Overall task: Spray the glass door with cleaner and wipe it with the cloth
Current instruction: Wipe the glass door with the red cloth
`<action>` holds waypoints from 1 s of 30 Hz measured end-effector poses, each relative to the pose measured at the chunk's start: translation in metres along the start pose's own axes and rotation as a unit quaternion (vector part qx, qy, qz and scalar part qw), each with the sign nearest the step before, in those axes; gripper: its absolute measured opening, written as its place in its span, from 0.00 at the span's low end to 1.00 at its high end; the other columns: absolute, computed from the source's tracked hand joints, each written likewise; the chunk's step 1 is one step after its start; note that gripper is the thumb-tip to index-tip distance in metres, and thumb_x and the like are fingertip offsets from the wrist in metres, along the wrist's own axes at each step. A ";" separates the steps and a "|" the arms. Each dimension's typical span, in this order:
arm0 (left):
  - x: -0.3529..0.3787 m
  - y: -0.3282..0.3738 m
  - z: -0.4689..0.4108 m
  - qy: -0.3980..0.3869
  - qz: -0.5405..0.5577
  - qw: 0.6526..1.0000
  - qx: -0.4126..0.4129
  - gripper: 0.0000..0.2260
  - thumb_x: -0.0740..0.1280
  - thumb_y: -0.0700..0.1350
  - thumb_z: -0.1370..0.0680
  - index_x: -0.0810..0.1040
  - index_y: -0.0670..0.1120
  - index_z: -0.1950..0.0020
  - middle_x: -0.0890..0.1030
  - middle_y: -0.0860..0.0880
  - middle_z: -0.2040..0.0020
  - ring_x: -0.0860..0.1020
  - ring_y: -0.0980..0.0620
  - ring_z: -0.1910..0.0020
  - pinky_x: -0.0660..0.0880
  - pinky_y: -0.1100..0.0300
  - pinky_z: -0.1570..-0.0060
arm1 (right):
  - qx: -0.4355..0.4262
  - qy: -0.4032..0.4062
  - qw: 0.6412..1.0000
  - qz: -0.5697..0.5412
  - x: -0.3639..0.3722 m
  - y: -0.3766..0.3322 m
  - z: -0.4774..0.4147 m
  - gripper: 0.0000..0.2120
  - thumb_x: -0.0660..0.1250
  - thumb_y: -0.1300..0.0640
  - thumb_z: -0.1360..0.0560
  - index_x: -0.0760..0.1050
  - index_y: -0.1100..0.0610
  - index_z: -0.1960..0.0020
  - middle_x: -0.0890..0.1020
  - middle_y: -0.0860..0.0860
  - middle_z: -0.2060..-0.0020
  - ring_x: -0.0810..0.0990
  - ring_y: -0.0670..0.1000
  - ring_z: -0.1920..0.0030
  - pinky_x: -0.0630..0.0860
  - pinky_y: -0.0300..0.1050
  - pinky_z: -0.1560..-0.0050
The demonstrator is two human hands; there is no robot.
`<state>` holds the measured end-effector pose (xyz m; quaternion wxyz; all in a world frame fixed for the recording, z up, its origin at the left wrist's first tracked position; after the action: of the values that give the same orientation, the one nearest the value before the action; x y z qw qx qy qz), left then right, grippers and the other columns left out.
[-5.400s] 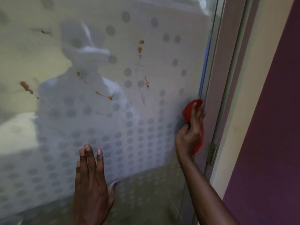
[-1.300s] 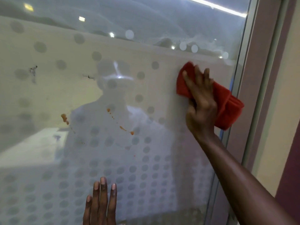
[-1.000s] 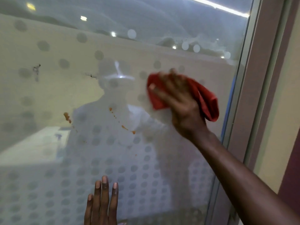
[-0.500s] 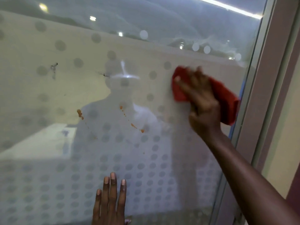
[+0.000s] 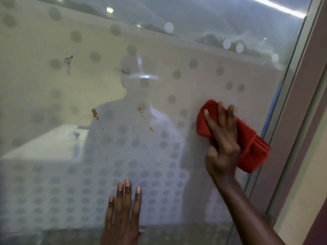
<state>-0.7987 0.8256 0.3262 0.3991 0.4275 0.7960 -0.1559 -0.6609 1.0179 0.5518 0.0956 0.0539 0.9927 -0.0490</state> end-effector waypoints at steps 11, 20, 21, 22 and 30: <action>-0.008 0.004 0.012 0.014 0.023 1.000 0.014 0.73 0.89 0.59 0.49 0.54 0.42 0.13 0.50 0.36 0.12 0.48 0.36 0.12 0.48 0.42 0.16 | -0.142 -0.130 0.981 0.035 0.012 0.012 0.067 0.29 0.50 0.70 0.17 0.73 0.56 0.21 0.66 0.60 0.17 0.58 0.65 0.14 0.59 0.71 0.17; -0.014 0.006 0.017 0.026 0.024 0.999 0.022 0.67 0.89 0.59 0.45 0.58 0.40 0.14 0.52 0.35 0.12 0.51 0.34 0.13 0.53 0.41 0.18 | -0.270 -0.269 0.924 0.012 0.036 -0.009 0.128 0.30 0.52 0.70 0.16 0.68 0.53 0.17 0.62 0.55 0.14 0.56 0.63 0.13 0.52 0.63 0.13; -0.017 0.003 0.020 0.044 0.023 0.998 0.036 0.65 0.88 0.60 0.43 0.59 0.40 0.15 0.53 0.35 0.12 0.53 0.34 0.13 0.55 0.42 0.18 | -0.241 -0.245 0.939 0.006 0.032 0.000 0.123 0.28 0.49 0.66 0.13 0.67 0.52 0.17 0.61 0.53 0.14 0.56 0.62 0.13 0.52 0.62 0.13; -0.020 0.000 0.022 0.070 0.025 0.996 0.051 0.61 0.85 0.62 0.38 0.61 0.39 0.16 0.54 0.35 0.13 0.55 0.33 0.14 0.58 0.43 0.19 | -0.201 -0.206 0.958 0.007 0.028 0.005 0.112 0.28 0.49 0.66 0.14 0.67 0.51 0.17 0.60 0.52 0.13 0.56 0.62 0.13 0.53 0.65 0.13; -0.046 -0.012 0.009 0.189 0.045 0.981 -0.002 0.49 0.71 0.65 0.25 0.60 0.34 0.16 0.53 0.29 0.14 0.54 0.28 0.15 0.62 0.36 0.21 | -0.189 -0.144 0.971 0.002 0.050 -0.056 0.068 0.33 0.55 0.72 0.23 0.72 0.57 0.20 0.67 0.61 0.17 0.57 0.68 0.14 0.55 0.70 0.15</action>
<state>-0.7889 0.7880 0.3543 0.2489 0.4839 0.8374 -0.0526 -0.7039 0.9602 0.4808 0.2457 0.0290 0.9599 0.1320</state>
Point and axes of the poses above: each hand's wrist, its own z-axis away from the middle knuckle, its own x-axis out of the palm, y = z × x, the point moved 3 cm from there along -z, towards the middle knuckle
